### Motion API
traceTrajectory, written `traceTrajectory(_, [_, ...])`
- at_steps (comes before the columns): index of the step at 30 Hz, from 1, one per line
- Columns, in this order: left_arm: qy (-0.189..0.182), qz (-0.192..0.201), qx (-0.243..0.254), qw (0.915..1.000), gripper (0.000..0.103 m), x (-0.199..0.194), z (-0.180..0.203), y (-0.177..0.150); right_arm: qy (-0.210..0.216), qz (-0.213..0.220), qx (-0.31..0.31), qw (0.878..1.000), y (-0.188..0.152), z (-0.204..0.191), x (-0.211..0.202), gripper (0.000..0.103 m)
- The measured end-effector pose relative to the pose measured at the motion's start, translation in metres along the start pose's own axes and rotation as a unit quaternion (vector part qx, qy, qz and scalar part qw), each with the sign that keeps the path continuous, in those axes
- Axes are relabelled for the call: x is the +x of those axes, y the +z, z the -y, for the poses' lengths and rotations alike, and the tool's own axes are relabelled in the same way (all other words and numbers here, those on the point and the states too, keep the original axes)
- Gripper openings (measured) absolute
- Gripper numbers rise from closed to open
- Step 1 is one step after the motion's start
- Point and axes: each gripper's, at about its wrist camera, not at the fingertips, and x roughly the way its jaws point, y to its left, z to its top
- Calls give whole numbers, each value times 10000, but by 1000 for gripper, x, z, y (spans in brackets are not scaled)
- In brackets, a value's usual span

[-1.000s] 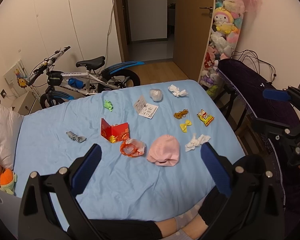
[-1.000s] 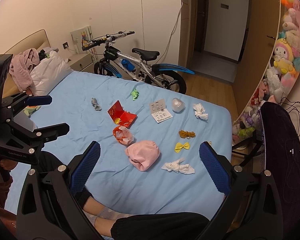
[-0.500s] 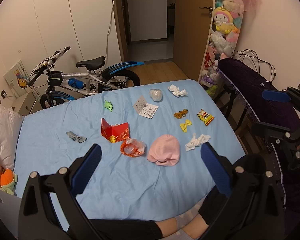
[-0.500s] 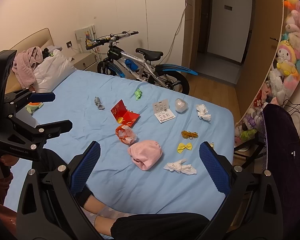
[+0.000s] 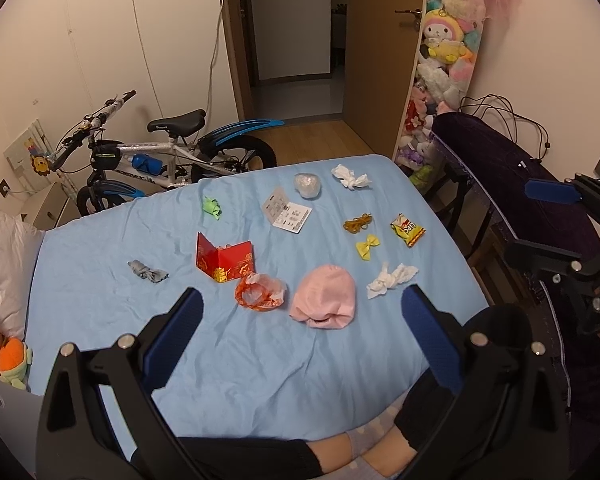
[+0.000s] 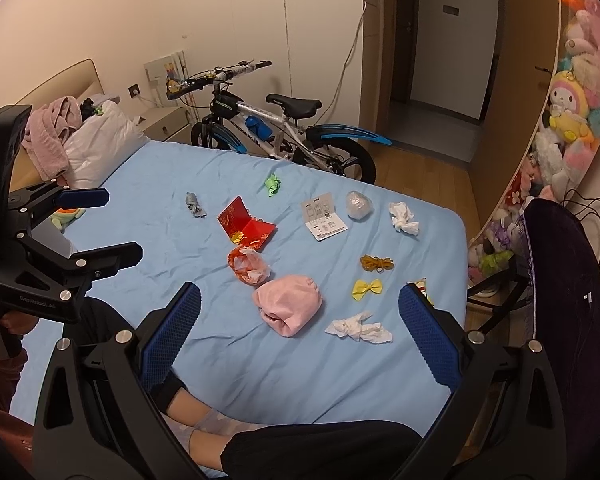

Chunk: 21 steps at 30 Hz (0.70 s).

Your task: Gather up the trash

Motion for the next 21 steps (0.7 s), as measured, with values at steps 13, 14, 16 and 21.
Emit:
traceTrajectory(13, [-30, -29, 82, 10000, 99, 12, 7, -6, -8, 4, 63, 10000, -4, 4, 0, 96])
traceTrajectory(14, [-24, -28, 77, 10000, 99, 11, 8, -6, -9, 3, 66, 10000, -3, 4, 0, 96])
traceTrajectory(16, [-26, -31, 76, 10000, 99, 11, 8, -6, -11, 0, 70, 10000, -4, 4, 0, 96])
traceTrajectory(21, [-18, -24, 76, 10000, 99, 11, 9, -7, -18, 3, 82, 10000, -4, 4, 0, 96])
